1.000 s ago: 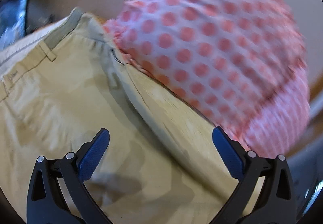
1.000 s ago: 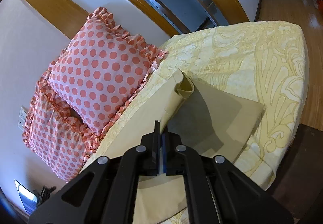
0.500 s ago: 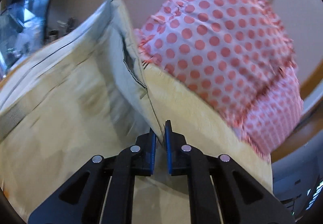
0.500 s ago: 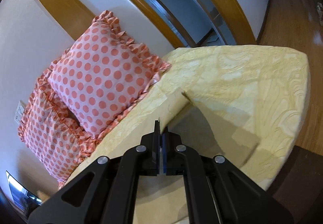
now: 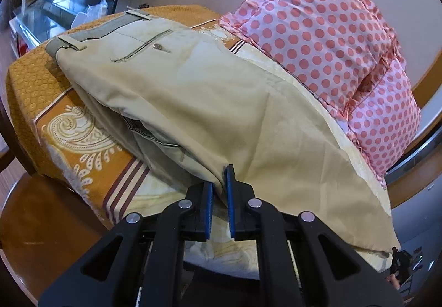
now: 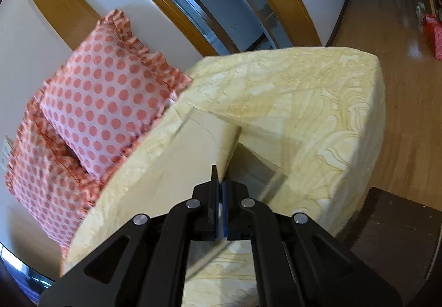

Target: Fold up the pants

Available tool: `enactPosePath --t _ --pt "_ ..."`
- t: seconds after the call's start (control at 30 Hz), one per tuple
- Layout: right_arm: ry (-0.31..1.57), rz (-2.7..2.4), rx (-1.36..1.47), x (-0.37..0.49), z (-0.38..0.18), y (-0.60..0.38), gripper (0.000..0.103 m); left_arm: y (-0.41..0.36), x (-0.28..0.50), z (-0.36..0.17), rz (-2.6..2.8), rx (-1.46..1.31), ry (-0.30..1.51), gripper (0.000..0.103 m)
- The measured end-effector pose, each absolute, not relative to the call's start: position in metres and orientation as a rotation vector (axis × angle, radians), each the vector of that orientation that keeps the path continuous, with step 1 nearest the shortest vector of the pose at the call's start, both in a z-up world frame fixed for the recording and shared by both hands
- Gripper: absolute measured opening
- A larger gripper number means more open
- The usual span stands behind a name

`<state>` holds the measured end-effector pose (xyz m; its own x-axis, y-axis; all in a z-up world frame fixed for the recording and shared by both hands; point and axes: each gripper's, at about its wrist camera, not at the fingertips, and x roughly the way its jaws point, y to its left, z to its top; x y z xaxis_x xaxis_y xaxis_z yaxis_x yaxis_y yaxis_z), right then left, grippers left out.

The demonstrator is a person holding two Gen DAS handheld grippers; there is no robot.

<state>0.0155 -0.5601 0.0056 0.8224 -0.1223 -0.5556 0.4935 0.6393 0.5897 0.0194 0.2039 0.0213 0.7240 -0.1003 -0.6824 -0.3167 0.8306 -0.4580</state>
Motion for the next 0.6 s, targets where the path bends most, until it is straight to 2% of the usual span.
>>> enactPosePath --t 0.1,0.13,0.17,0.2,0.23,0.3,0.37,0.5,0.53,0.57,0.6 --pt "0.540 -0.385 0.805 0.013 -0.002 -0.557 0.013 0.199 0.017 0.020 0.120 -0.540 0.742 0.009" --pt "0.518 -0.383 0.819 0.007 -0.001 -0.557 0.029 0.199 0.014 0.022 0.109 -0.535 0.734 0.009" --pt "0.499 -0.387 0.825 0.003 0.000 -0.557 0.049 0.200 0.011 0.023 0.101 -0.537 0.728 0.010" --pt "0.475 -0.404 0.827 -0.001 0.003 -0.558 0.054 0.201 0.007 0.026 0.090 -0.544 0.719 0.011" --pt "0.459 -0.434 0.820 -0.004 0.005 -0.560 0.055 0.202 0.003 0.029 0.080 -0.548 0.711 0.012" --pt "0.462 -0.455 0.815 -0.004 0.003 -0.564 0.052 0.202 -0.002 0.034 0.074 -0.545 0.703 0.013" --pt "0.491 -0.459 0.819 0.002 -0.002 -0.565 0.043 0.201 -0.009 0.039 0.077 -0.533 0.698 0.013" --pt "0.491 -0.462 0.777 0.006 -0.006 -0.552 0.036 0.196 -0.023 0.053 0.151 -0.448 0.653 0.013" --pt "0.487 -0.459 0.773 0.007 -0.006 -0.549 0.032 0.195 -0.024 0.056 0.158 -0.436 0.638 0.014" --pt "0.483 -0.452 0.767 0.008 -0.007 -0.547 0.017 0.196 -0.025 0.060 0.166 -0.418 0.612 0.024" --pt "0.488 -0.430 0.768 0.011 -0.009 -0.546 0.012 0.197 -0.024 0.061 0.170 -0.411 0.602 0.038"
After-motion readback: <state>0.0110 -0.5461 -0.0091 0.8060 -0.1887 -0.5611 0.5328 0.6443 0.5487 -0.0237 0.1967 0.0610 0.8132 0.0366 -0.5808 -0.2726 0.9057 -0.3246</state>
